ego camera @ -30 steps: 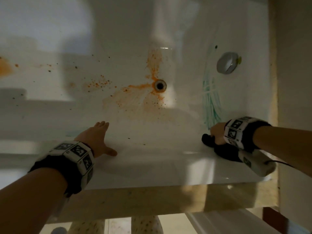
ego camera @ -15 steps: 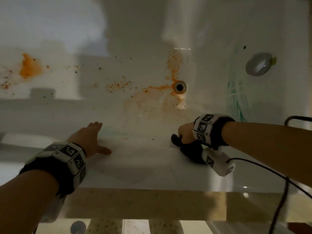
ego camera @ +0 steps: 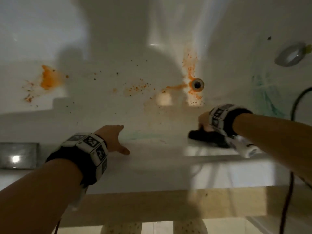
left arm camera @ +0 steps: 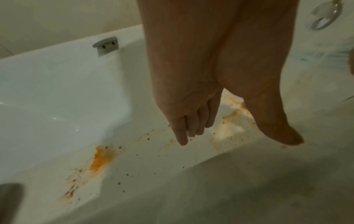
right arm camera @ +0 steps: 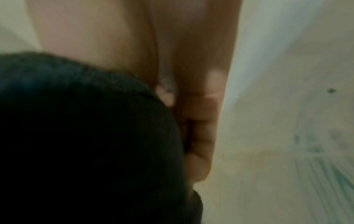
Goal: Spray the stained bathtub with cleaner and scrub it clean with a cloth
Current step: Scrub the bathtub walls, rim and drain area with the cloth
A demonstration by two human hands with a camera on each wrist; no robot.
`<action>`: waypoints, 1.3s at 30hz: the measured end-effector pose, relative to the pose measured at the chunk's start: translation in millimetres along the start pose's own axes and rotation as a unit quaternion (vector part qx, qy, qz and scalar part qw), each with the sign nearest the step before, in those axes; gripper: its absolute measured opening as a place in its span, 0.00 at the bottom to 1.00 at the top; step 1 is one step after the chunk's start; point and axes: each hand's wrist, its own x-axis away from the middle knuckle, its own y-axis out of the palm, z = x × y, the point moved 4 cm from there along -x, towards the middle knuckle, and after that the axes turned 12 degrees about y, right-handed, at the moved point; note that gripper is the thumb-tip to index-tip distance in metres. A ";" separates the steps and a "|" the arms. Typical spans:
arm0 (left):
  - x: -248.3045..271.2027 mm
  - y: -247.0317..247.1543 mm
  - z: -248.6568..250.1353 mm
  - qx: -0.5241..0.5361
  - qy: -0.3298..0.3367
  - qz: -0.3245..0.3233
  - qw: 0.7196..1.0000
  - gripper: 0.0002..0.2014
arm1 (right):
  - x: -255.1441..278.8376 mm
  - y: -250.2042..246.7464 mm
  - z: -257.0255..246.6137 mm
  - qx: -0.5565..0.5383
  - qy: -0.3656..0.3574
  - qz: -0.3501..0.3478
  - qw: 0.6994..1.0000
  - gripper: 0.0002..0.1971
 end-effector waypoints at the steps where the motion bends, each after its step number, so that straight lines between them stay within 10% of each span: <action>1: 3.8 -3.2 -13.5 -0.008 -0.003 -0.004 1.000 0.47 | -5.9 8.1 4.2 0.027 0.037 -0.028 0.999 0.10; 17: 26.0 7.7 -121.8 0.013 -0.040 -0.027 0.999 0.45 | 24.4 -99.1 -212.6 -0.175 -0.166 -0.070 0.968 0.14; 24: 17.2 2.5 -117.7 0.038 -0.046 -0.041 0.997 0.46 | -14.4 -101.3 -111.1 -0.176 -0.083 -0.014 0.981 0.11; 28: 4.7 -4.6 -115.7 0.019 -0.041 -0.066 0.997 0.50 | -51.0 -48.0 -47.5 0.000 0.022 -0.049 0.999 0.35; 31: -5.0 -7.0 -119.9 0.004 -0.043 -0.081 0.996 0.54 | -53.0 -11.0 -56.3 0.052 0.004 -0.126 0.991 0.17; 39: -4.9 -0.7 -134.6 0.040 -0.061 -0.069 0.995 0.57 | -81.1 -53.9 -165.3 0.012 -0.107 -0.093 0.990 0.23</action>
